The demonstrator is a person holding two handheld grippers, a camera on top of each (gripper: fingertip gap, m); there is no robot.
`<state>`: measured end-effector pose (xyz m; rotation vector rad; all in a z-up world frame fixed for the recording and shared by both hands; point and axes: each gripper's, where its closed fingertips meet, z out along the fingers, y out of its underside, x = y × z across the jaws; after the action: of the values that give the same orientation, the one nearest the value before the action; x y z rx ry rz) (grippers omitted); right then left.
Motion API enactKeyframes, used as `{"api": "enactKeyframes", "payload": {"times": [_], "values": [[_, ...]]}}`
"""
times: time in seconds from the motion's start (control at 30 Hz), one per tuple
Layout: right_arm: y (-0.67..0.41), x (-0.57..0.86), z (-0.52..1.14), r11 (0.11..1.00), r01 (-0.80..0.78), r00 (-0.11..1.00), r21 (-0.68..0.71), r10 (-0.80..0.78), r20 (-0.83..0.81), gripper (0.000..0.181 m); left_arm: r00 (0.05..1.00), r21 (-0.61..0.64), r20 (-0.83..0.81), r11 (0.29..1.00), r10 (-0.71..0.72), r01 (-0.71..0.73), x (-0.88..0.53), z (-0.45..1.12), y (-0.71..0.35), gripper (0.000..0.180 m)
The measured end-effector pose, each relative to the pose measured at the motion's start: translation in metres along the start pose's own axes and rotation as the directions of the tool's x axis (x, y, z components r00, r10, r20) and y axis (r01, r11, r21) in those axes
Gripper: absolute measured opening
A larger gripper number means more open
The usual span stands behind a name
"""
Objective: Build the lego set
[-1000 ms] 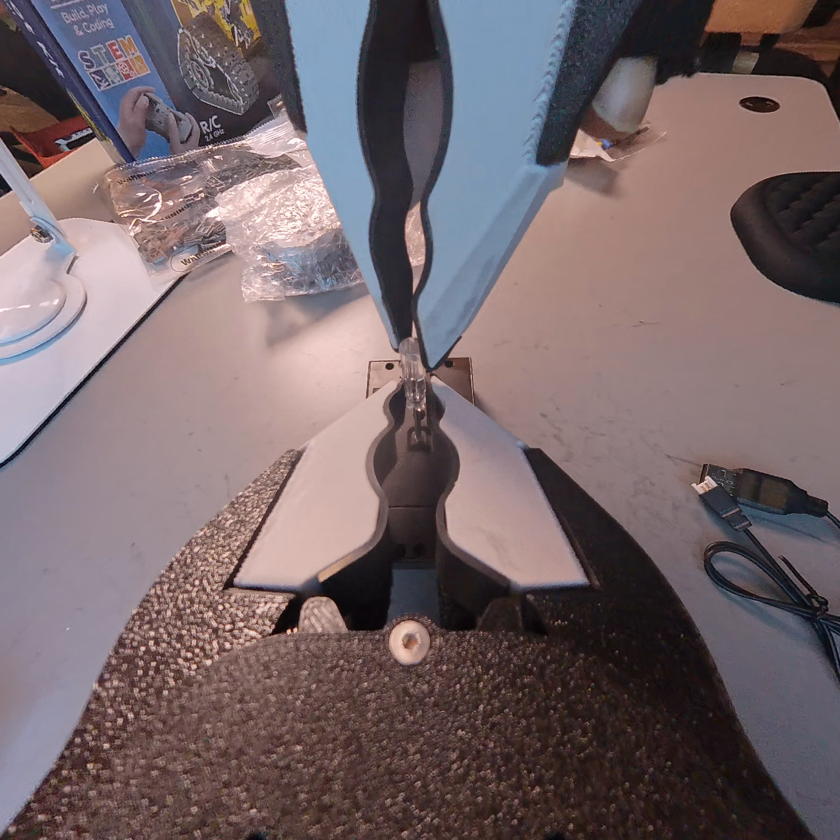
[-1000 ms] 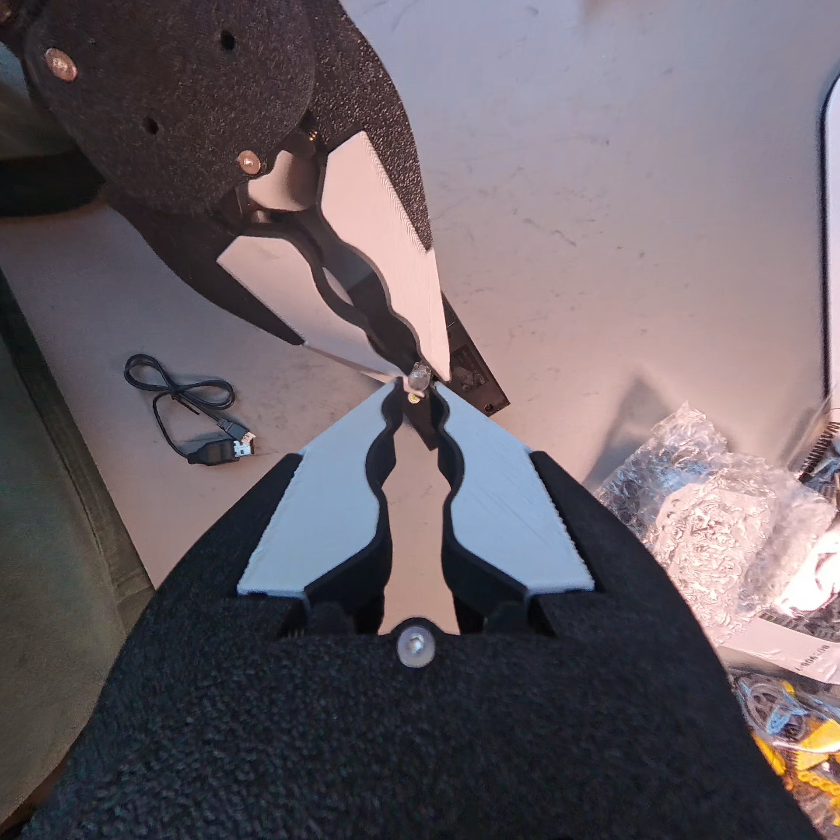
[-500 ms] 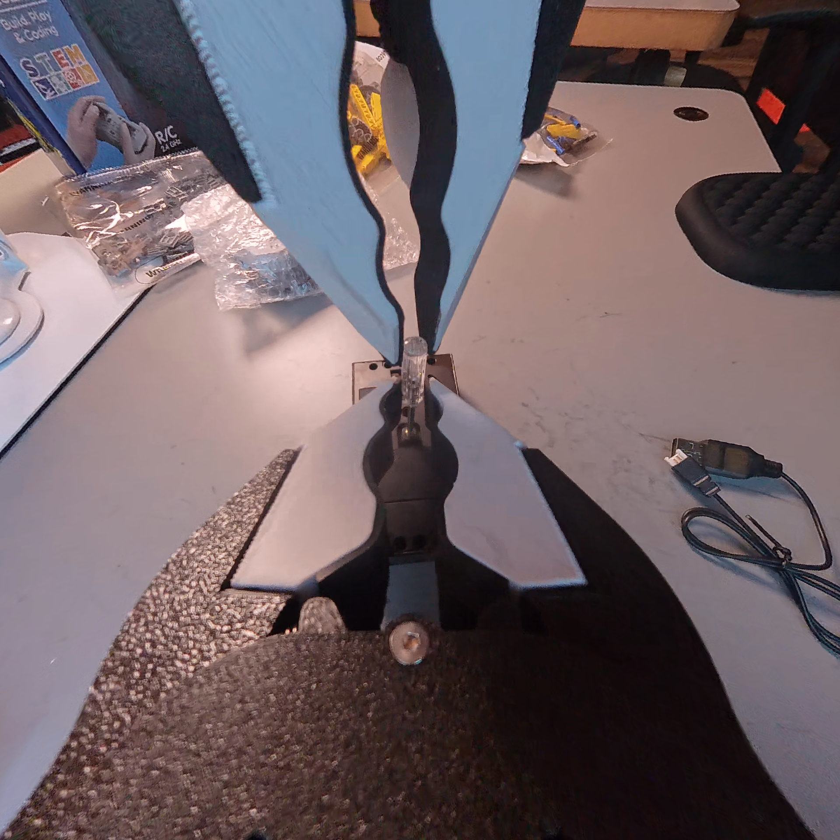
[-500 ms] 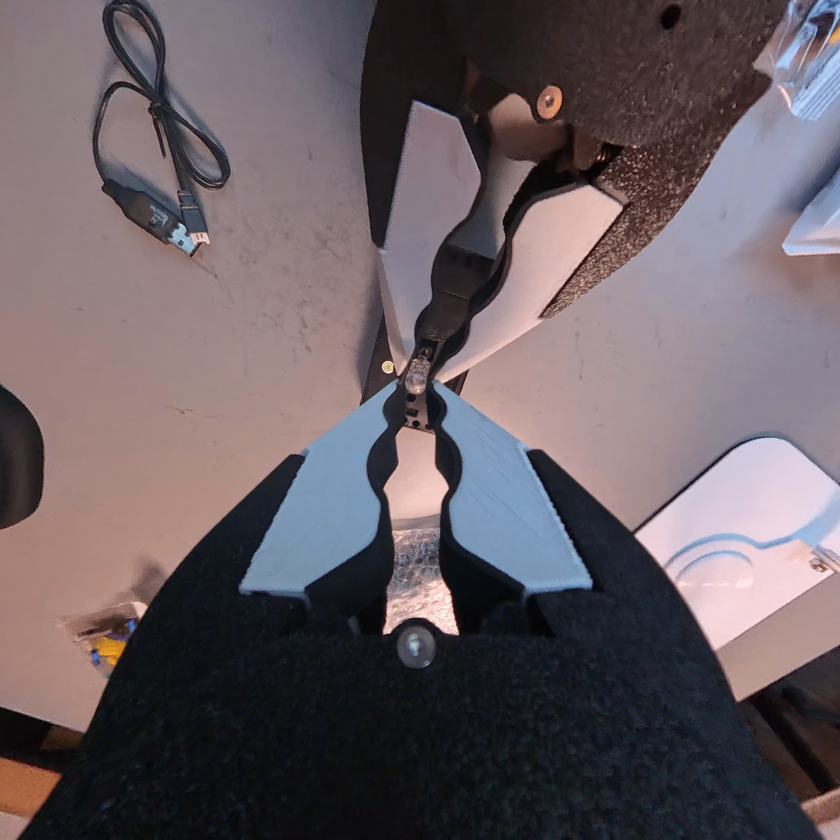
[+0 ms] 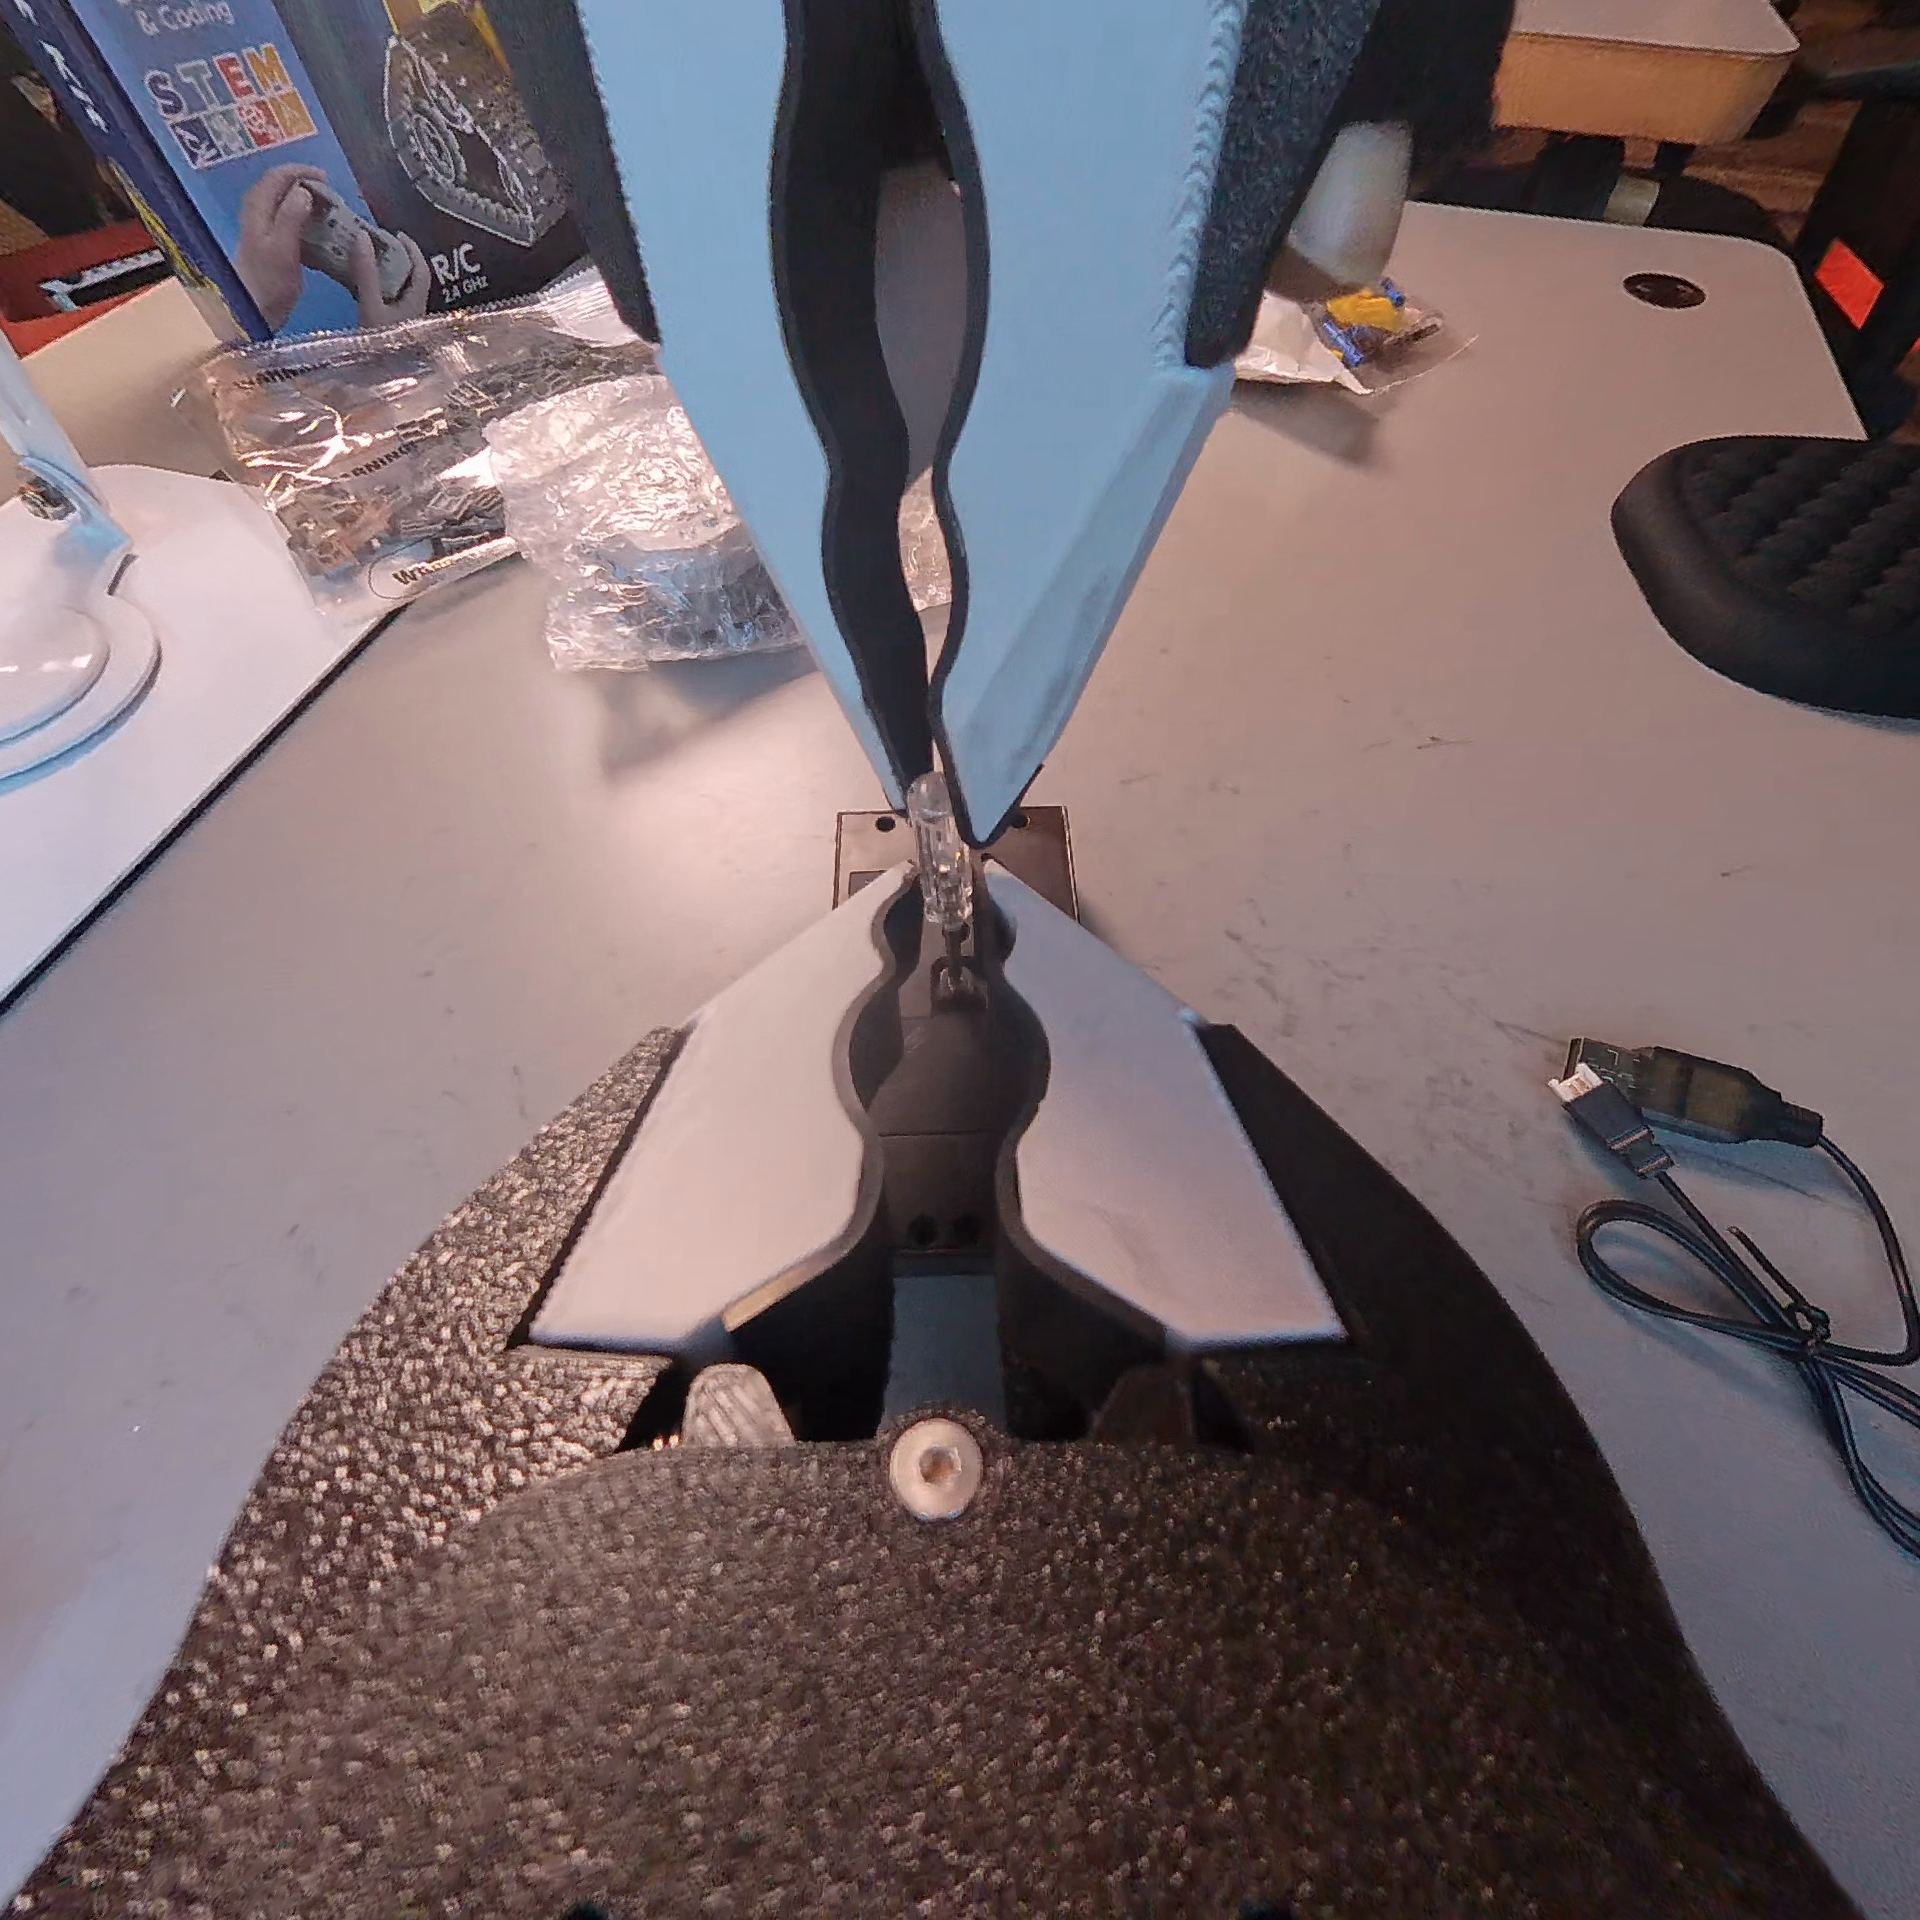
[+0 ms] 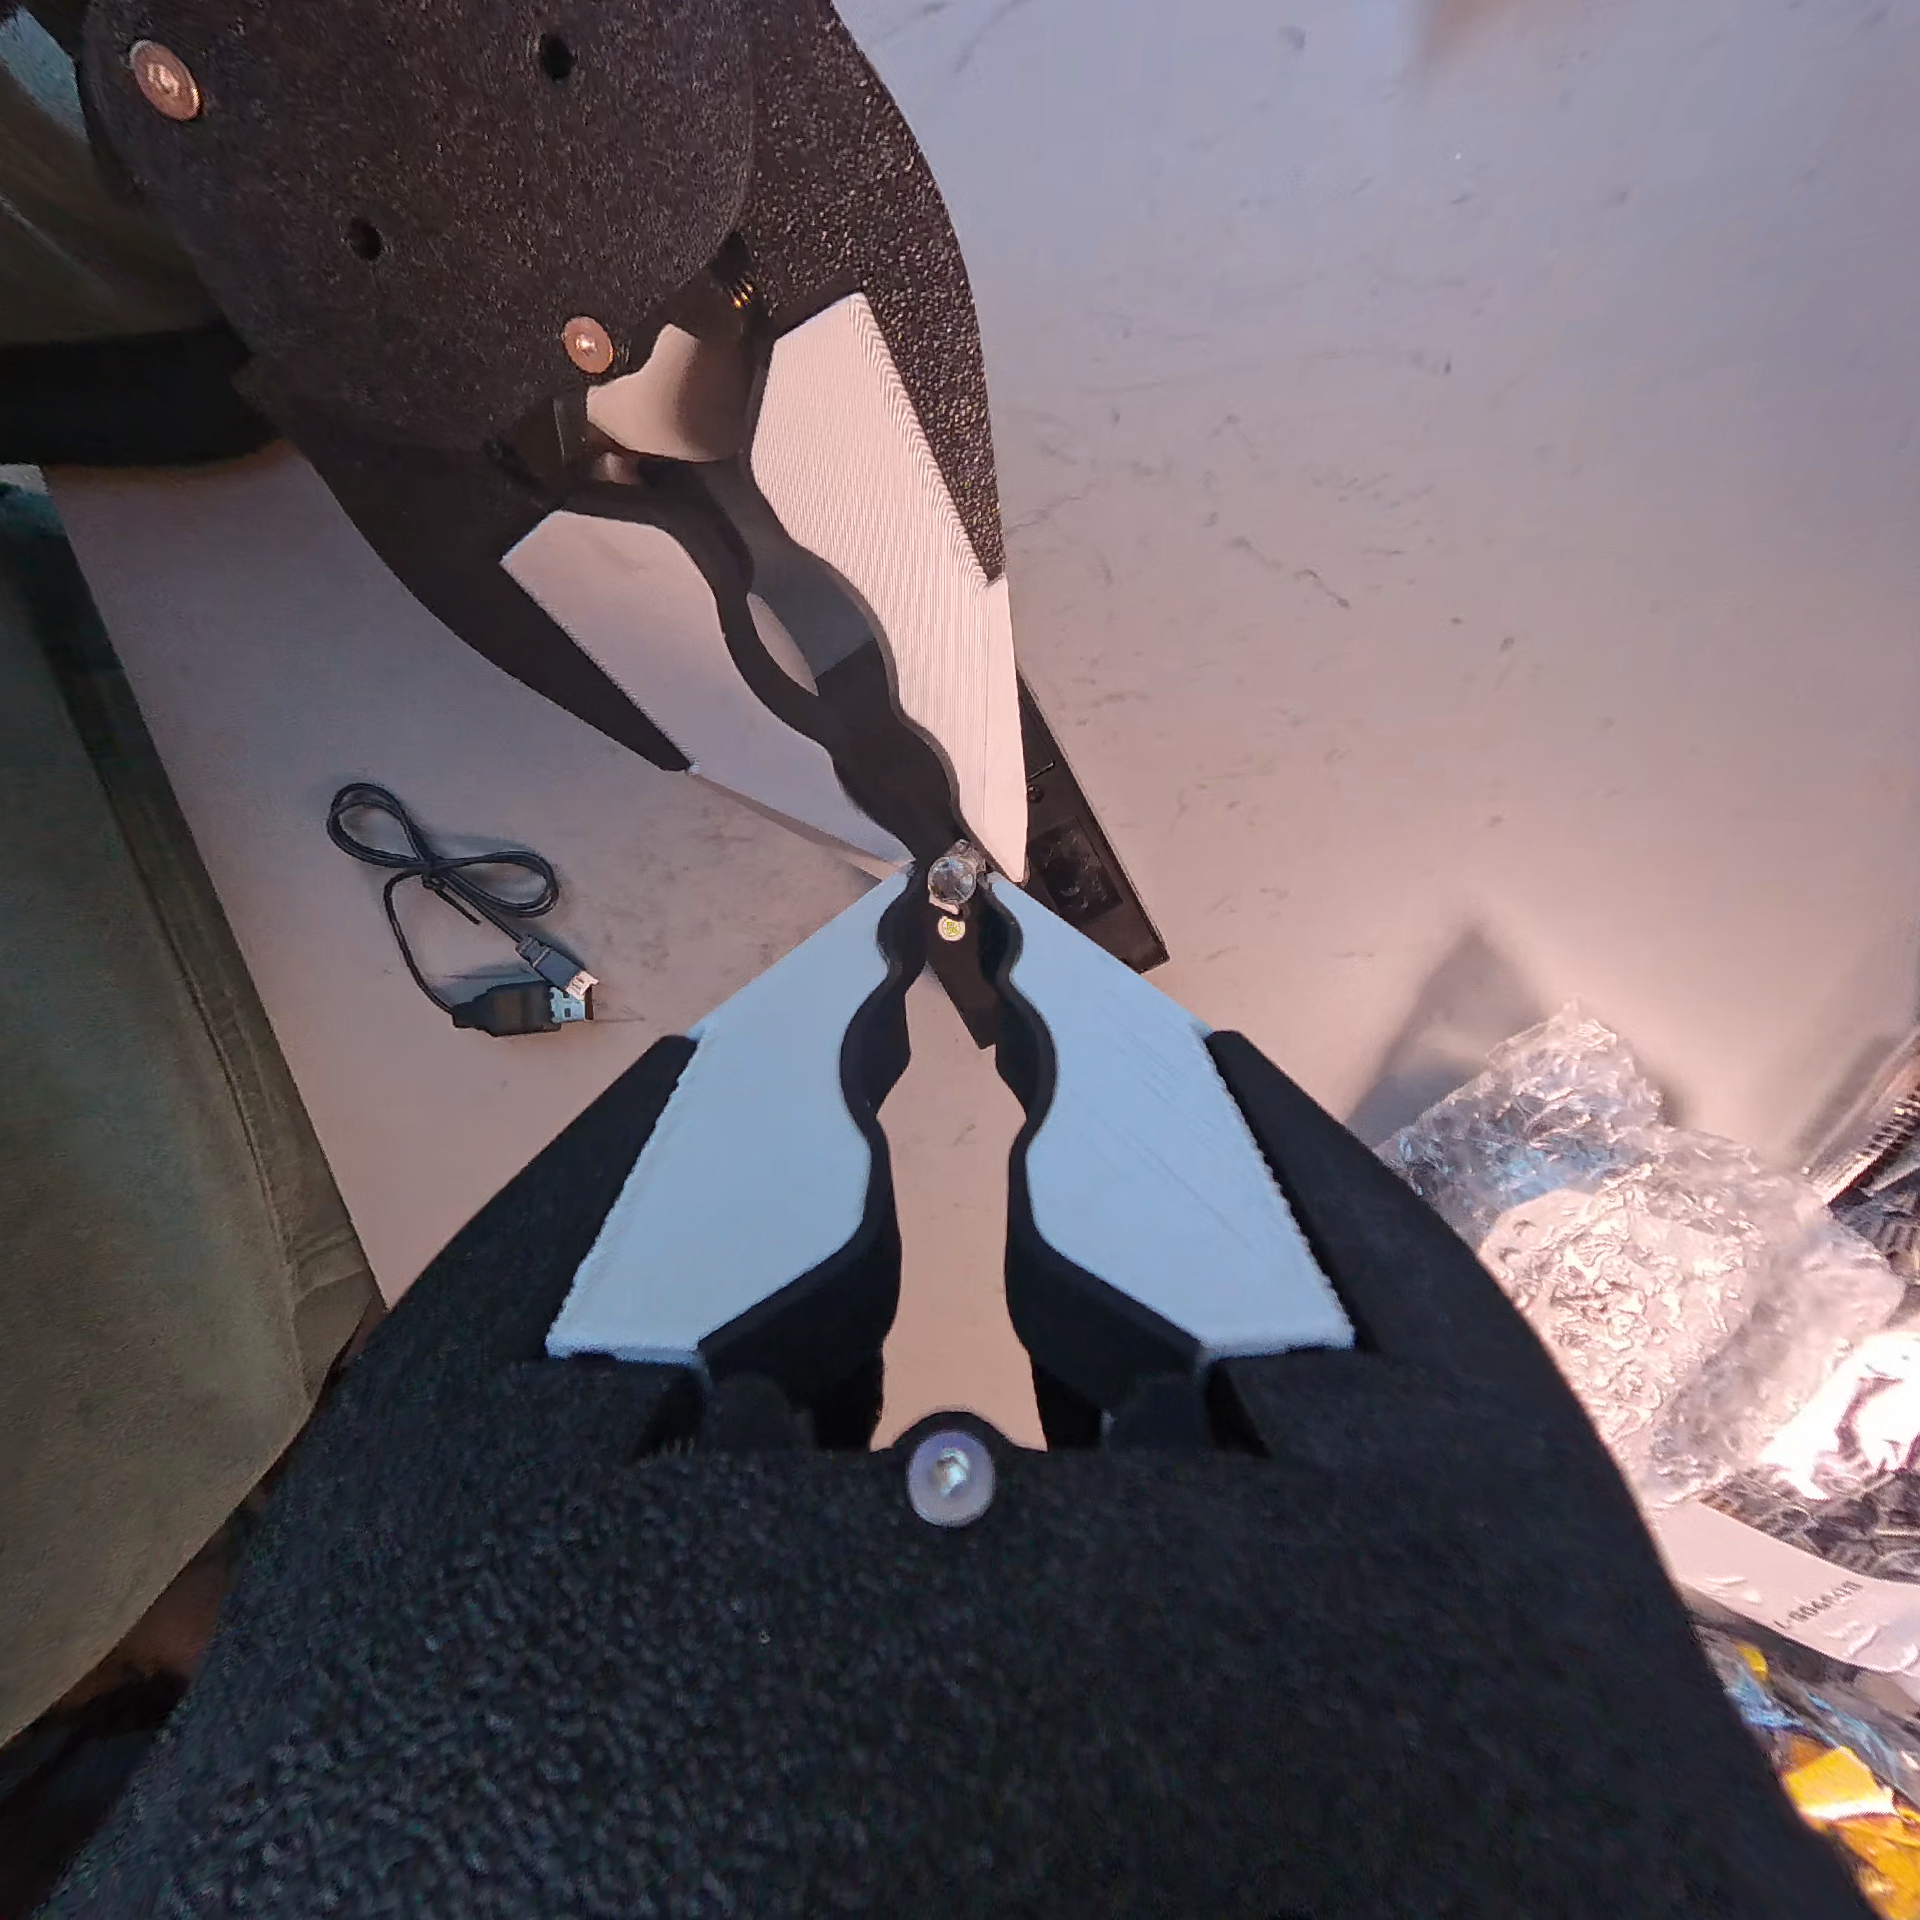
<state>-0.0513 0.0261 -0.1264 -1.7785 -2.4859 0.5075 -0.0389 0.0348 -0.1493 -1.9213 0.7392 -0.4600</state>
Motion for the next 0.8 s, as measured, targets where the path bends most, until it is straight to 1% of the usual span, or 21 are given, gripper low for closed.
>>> {"api": "enactKeyframes", "payload": {"times": [0.07,0.1,0.13,0.17,0.23,0.27,0.33,0.37,0.4,0.43,0.47,0.5,0.53,0.57,0.63,0.7,0.77,0.8], "values": [[0.0,0.0,0.0,0.998,0.049,0.999,-0.03,-0.049,0.011,0.006,1.0,0.0,0.001,1.0,0.005,-0.005,0.0,0.0,0.0,0.008],[0.001,0.0,0.0,0.993,0.105,0.994,-0.054,-0.104,0.019,0.007,1.0,-0.001,-0.003,1.0,0.008,-0.008,0.001,0.0,0.0,0.008],[0.002,0.0,-0.001,0.978,0.194,0.981,-0.082,-0.192,0.026,0.007,1.0,-0.005,-0.009,1.0,0.011,-0.011,0.001,0.0,0.001,0.009],[0.003,0.0,-0.001,0.945,0.309,0.951,-0.11,-0.306,0.036,0.006,1.0,-0.006,-0.011,1.0,0.012,-0.012,0.001,0.0,0.001,0.014],[0.007,-0.003,-0.001,0.819,0.555,0.831,-0.146,-0.55,0.08,0.007,1.0,0.001,-0.024,1.0,0.009,-0.009,0.001,-0.001,0.0,0.019],[0.006,-0.005,-0.001,0.761,0.632,0.775,-0.151,-0.625,0.096,0.007,0.999,0.003,-0.036,1.0,0.007,-0.007,0.002,-0.001,0.0,0.019],[0.004,-0.007,0.001,0.688,0.711,0.703,-0.149,-0.7,0.125,0.007,0.999,-0.003,-0.05,1.0,0.01,-0.01,0.004,-0.001,0.001,0.017],[0.004,-0.007,0.001,0.652,0.743,0.669,-0.151,-0.731,0.132,0.007,0.998,-0.007,-0.054,1.0,0.017,-0.018,0.005,0.0,0.001,0.012],[0.003,-0.006,0.0,0.626,0.763,0.645,-0.161,-0.753,0.13,0.007,0.998,-0.012,-0.052,1.0,0.026,-0.027,0.006,0.001,0.002,0.009],[0.003,-0.005,0.0,0.62,0.767,0.64,-0.166,-0.759,0.124,0.007,0.998,-0.014,-0.046,0.999,0.032,-0.033,0.005,0.001,0.002,0.009],[0.003,-0.003,0.0,0.638,0.752,0.657,-0.166,-0.746,0.11,0.007,0.999,-0.015,-0.038,0.999,0.029,-0.029,0.004,0.001,0.002,0.008],[0.0,0.0,-0.001,0.682,0.713,0.698,-0.163,-0.712,0.076,0.007,0.999,-0.015,-0.032,1.0,0.018,-0.019,0.002,0.001,0.002,0.008],[-0.001,0.002,-0.002,0.744,0.65,0.758,-0.157,-0.651,0.05,0.012,0.999,-0.016,-0.031,1.0,0.01,-0.01,0.002,0.001,0.002,0.008],[-0.001,0.002,-0.005,0.809,0.57,0.82,-0.14,-0.571,0.04,0.022,1.0,-0.017,-0.03,1.0,0.008,-0.008,0.001,0.001,0.002,0.008],[-0.004,-0.002,-0.01,0.912,0.404,0.915,-0.076,-0.403,0.031,0.023,1.0,-0.017,-0.021,1.0,0.01,-0.01,0.001,0.001,0.002,0.008],[-0.003,-0.005,-0.009,0.967,0.249,0.968,-0.048,-0.249,0.02,0.022,1.0,-0.018,-0.018,1.0,0.005,-0.005,0.0,0.001,0.002,0.008],[0.0,-0.006,-0.004,0.994,0.104,0.995,-0.043,-0.103,0.016,0.019,1.0,-0.019,-0.016,1.0,0.001,-0.001,0.0,0.001,0.002,0.008],[0.0,-0.004,-0.002,0.998,0.055,0.998,-0.039,-0.054,0.008,0.016,1.0,-0.019,-0.016,1.0,0.001,-0.001,0.0,0.001,0.002,0.008]]}}
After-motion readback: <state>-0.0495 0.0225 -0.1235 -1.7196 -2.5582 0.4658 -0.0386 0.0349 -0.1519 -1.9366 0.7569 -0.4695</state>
